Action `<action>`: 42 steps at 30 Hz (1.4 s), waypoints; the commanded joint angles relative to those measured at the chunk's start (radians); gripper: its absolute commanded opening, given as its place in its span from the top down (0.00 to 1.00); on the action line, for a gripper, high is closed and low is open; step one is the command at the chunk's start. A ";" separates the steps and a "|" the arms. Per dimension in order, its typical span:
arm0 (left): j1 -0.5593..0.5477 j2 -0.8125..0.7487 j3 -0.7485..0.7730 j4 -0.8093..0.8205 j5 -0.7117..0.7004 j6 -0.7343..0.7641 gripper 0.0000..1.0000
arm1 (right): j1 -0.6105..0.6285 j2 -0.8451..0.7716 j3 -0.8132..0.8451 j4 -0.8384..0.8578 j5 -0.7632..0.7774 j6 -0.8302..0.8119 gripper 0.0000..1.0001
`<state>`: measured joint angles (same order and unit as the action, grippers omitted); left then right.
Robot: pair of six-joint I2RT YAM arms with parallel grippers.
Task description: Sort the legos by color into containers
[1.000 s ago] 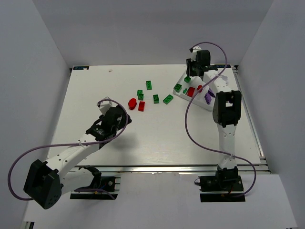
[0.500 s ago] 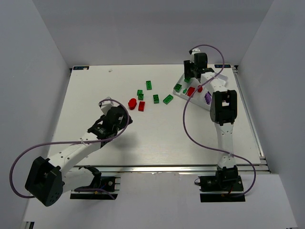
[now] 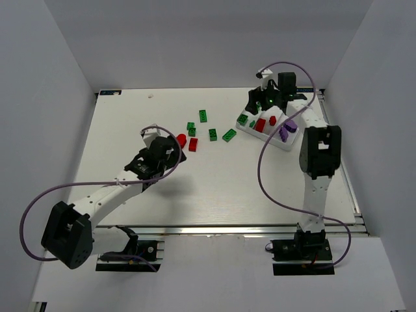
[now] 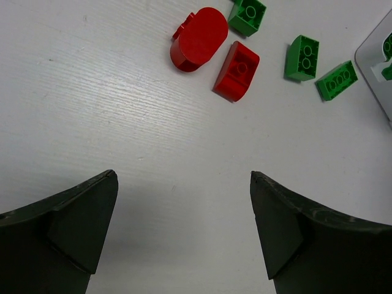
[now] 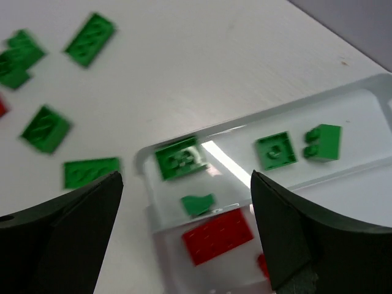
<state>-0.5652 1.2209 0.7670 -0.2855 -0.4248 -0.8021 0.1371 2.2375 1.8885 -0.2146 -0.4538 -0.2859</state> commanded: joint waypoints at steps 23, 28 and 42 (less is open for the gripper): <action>0.177 0.449 0.526 -0.119 0.371 0.392 0.02 | -0.008 -0.776 -0.819 0.029 -0.405 -0.122 0.33; 0.192 0.604 0.673 -0.164 0.333 0.419 0.02 | -0.010 -0.783 -0.850 0.015 -0.387 -0.111 0.40; 0.194 0.979 1.111 -0.284 0.385 0.498 0.23 | -0.008 -0.745 -0.847 0.009 -0.385 -0.104 0.42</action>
<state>-0.3721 2.2082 1.8175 -0.5289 -0.0734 -0.3370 0.1310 1.4845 1.0340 -0.2081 -0.8364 -0.3962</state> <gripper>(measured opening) 0.775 0.583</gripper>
